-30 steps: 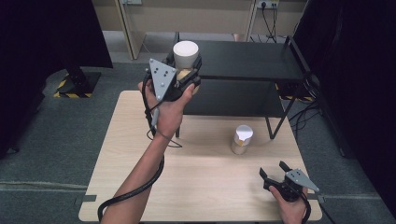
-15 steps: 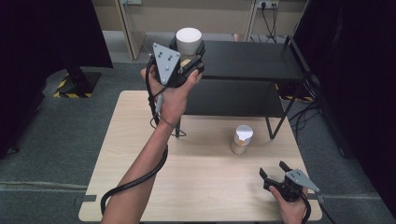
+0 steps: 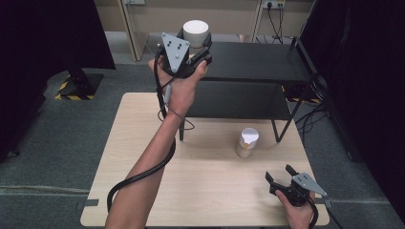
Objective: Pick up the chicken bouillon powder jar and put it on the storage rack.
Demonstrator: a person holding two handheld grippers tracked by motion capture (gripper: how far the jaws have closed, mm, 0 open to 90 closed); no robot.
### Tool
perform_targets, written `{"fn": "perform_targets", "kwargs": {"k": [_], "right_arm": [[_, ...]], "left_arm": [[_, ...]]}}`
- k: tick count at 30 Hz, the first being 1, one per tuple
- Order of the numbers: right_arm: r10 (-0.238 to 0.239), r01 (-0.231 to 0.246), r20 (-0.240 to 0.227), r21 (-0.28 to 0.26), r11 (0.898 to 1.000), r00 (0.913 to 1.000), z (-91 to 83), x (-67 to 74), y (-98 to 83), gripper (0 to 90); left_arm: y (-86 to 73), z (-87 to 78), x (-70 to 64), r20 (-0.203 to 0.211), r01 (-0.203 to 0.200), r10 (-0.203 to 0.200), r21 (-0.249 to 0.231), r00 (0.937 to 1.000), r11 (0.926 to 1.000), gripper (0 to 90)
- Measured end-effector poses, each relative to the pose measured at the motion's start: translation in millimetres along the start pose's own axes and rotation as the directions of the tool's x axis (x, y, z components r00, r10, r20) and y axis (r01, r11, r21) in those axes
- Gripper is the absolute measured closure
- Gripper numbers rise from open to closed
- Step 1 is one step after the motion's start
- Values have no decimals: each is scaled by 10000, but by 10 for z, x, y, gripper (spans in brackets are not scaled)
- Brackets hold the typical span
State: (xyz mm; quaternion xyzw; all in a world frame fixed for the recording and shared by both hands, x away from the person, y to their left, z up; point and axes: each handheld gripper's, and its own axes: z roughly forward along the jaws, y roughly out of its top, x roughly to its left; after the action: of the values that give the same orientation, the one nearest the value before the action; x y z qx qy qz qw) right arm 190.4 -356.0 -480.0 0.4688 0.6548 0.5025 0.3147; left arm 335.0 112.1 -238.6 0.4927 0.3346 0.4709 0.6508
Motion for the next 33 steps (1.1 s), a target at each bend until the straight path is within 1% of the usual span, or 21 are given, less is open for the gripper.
{"fn": "perform_targets", "kwargs": {"k": [8,14,16,21,24,27,30,33], "right_arm": [[-15,15,-4,3,10000,10000,0,1,1,105],[0,0,-15,-4,10000,10000,0,-3,0,105],[6,-6,-25,-11,10000,10000,0,-6,-2,105],[-13,13,-22,-6,10000,10000,0,-4,-1,105],[-25,25,-18,-10,10000,10000,0,-1,-2,105],[-17,17,-31,-15,10000,10000,0,-4,-2,105],[-28,28,-43,-5,10000,10000,1,-6,-1,105],[-37,37,-39,-10,10000,10000,1,-4,-1,105]], "left_arm": [[1,121,2,-158,-1,5,240,9999,9997,339],[-12,199,21,-357,5,10,414,9994,9991,339],[-14,217,29,-386,-64,82,464,9992,9989,339],[-25,268,34,-514,-91,123,613,9986,9981,339],[-29,291,41,-560,-37,74,657,9984,9978,339],[-39,305,40,-586,-119,161,704,9982,9974,339],[-63,319,39,-607,-49,93,728,9981,9973,339],[-78,335,39,-640,-89,145,861,9978,9963,339]]}}
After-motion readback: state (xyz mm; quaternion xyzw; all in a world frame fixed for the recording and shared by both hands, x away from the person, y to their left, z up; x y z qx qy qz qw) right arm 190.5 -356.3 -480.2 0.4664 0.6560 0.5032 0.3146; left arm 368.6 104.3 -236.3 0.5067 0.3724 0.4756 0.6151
